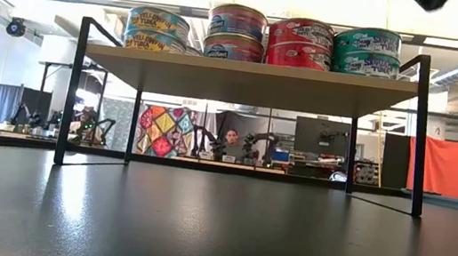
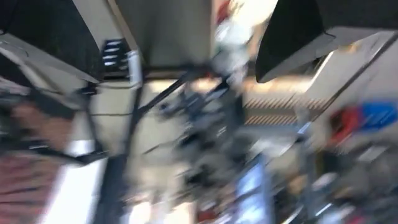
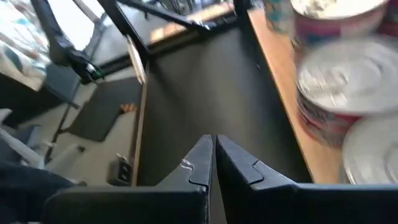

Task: Stack canned seafood by type on shelf
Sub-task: Return to Home Position

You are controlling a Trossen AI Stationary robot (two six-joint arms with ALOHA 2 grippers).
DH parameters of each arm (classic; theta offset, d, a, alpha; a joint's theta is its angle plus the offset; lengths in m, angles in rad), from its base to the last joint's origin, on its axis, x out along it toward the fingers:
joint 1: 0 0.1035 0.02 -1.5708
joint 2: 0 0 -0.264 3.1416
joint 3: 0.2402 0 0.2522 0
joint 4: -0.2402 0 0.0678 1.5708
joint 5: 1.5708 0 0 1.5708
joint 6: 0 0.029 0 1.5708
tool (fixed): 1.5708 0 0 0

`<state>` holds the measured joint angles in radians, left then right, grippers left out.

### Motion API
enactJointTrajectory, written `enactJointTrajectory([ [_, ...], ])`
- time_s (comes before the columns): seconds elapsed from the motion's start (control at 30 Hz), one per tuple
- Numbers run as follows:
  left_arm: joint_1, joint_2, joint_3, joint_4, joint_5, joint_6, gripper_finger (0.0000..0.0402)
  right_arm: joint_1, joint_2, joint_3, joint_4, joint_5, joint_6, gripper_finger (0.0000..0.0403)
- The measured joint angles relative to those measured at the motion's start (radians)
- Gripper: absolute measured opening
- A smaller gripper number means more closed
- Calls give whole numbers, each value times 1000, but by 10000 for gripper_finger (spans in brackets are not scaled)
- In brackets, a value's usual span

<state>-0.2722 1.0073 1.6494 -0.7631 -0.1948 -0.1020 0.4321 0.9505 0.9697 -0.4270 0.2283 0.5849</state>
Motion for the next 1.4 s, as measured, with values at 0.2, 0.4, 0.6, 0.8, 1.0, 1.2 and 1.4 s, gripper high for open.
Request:
enactJointTrajectory([
  [0.2,6,-10,-100,246,301,200,400,-2,-26,-100,8,30,-3,13],
  [0.4,86,-30,-378,571,319,196,400,-3,-32,-245,203,325,-171,13],
  [0.6,203,-13,-754,973,318,98,400,-25,-32,-379,507,285,-454,13],
  [0.8,351,-13,-991,1419,319,68,400,-24,-19,-391,515,210,-463,13],
  [1.0,526,-13,-1039,1442,317,-91,400,-38,-7,-388,540,339,-534,13],
  [1.2,608,-52,-1028,1307,573,-84,400,-105,-22,-388,578,244,-453,13],
  [1.4,673,-157,-1029,1168,717,-21,400,-183,1,-389,729,-103,-462,13],
])
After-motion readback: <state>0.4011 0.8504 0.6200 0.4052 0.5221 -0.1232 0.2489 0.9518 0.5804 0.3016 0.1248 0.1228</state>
